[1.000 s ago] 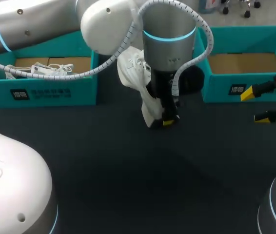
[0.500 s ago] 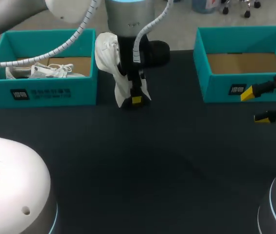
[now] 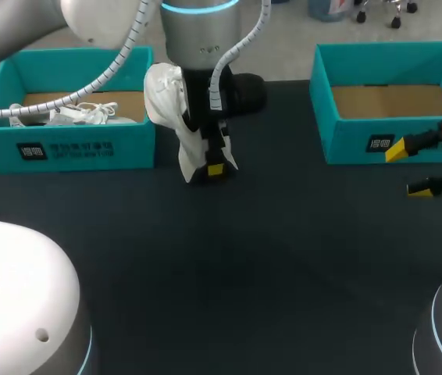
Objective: Take the shoe out of the shoebox, open the shoe tongue, remove and reinsert the insole, then place the shoe into the shoebox
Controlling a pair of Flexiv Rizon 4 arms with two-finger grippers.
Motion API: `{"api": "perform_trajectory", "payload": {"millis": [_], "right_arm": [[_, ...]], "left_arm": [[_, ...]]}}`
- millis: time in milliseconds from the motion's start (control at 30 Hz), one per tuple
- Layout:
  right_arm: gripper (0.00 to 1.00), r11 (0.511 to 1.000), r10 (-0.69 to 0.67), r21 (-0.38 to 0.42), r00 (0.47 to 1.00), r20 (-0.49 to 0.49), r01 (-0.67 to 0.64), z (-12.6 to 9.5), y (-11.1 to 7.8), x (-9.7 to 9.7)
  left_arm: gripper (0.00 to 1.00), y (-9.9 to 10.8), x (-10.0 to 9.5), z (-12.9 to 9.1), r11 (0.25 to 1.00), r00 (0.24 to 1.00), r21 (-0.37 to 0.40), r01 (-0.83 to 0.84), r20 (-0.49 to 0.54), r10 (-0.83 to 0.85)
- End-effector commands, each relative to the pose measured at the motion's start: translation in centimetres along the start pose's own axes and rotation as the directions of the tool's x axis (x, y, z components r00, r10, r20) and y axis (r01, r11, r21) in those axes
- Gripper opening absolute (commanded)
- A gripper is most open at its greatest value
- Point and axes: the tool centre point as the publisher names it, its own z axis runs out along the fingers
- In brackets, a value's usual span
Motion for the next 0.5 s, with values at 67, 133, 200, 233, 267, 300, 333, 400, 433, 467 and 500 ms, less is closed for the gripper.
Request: {"api": "perform_trajectory", "payload": {"millis": [67,133,200,233,267,300,333,400,433,467,500], "right_arm": [[1.0,1.0,0.001,0.0,1.0,0.001,-0.001,0.0,0.0,0.0],[1.0,1.0,0.001,0.0,1.0,0.001,-0.001,0.0,0.0,0.0],[1.0,1.0,0.001,0.0,1.0,0.001,-0.001,0.0,0.0,0.0],[1.0,1.0,0.001,0.0,1.0,0.001,-0.001,0.0,0.0,0.0],[1.0,1.0,0.001,0.0,1.0,0.001,-0.001,0.0,0.0,0.0],[1.0,1.0,0.001,0.0,1.0,0.001,-0.001,0.0,0.0,0.0],[1.0,1.0,0.001,0.0,1.0,0.001,-0.001,0.0,0.0,0.0],[1.0,1.0,0.001,0.0,1.0,0.001,-0.001,0.0,0.0,0.0],[1.0,1.0,0.001,0.0,1.0,0.001,-0.001,0.0,0.0,0.0],[1.0,1.0,0.001,0.0,1.0,0.001,-0.001,0.0,0.0,0.0],[1.0,1.0,0.001,0.0,1.0,0.001,-0.001,0.0,0.0,0.0]], "left_arm": [[0.0,2.4,-0.5,0.7,1.0,1.0,0.015,0.004,-0.009,-0.004],[0.0,3.7,-1.0,0.6,1.0,1.0,0.012,0.004,-0.005,-0.004],[0.0,5.5,-1.8,0.5,1.0,1.0,0.011,-0.003,-0.003,0.003],[0.0,6.4,-2.3,0.4,1.0,1.0,0.009,-0.001,0.002,0.001],[0.0,7.2,-2.8,0.3,1.0,1.0,0.006,-0.001,0.005,0.001],[0.0,8.0,-3.2,0.3,1.0,1.0,0.005,-0.003,0.006,0.003],[0.0,8.7,-3.6,0.2,1.0,1.0,0.004,-0.004,0.007,0.004],[0.0,9.9,-4.3,0.3,1.0,1.0,-0.002,-0.006,0.01,0.006],[0.0,10.4,-4.6,0.3,1.0,1.0,-0.006,-0.006,0.009,0.006],[0.0,10.9,-4.8,0.4,1.0,1.0,-0.011,-0.008,0.009,0.008],[0.0,11.4,-5.1,0.4,1.0,1.0,-0.016,-0.013,0.007,0.013]]}}
